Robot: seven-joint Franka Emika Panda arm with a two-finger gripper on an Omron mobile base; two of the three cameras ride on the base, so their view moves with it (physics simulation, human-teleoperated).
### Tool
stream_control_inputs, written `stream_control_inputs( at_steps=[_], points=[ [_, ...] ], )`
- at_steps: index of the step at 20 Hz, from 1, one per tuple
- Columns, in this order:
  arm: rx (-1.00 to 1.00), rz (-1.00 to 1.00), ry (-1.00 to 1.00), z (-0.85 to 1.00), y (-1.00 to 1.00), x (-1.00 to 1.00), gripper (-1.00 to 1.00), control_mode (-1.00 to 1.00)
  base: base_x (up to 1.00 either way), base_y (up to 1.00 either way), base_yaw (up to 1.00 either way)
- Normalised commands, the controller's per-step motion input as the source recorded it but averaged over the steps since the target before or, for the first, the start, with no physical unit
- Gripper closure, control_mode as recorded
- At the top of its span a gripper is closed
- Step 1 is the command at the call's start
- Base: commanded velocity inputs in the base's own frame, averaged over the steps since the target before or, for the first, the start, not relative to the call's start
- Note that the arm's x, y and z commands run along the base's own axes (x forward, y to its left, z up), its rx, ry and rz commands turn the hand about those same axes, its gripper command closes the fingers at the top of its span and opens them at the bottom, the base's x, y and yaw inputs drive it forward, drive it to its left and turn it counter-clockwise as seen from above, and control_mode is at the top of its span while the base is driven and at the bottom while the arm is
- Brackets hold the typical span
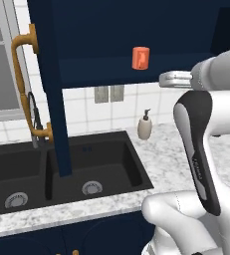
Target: Gather all objects into one cabinet and sort the glasses and bowls to opposite sides.
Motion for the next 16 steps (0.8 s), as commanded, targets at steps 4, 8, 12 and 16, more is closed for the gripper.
stream_control_inputs(
  at_steps=[4, 8, 12, 16],
  points=[
    [0.00, 0.00, -0.03, 0.00, 0.01, 0.26, -1.00, -1.00, 0.00, 0.00, 0.00],
    [-0.03, 0.00, -0.09, 0.00, 0.02, 0.25, -1.00, -1.00, 0.00, 0.00, 0.00],
    [-0.05, 0.00, -0.06, 0.01, 0.24, 0.41, -1.00, -1.00, 0.00, 0.00, 0.00],
    [-0.01, 0.00, -0.05, 0.21, 0.10, 0.33, -1.00, -1.00, 0.00, 0.00, 0.00]
  ],
)
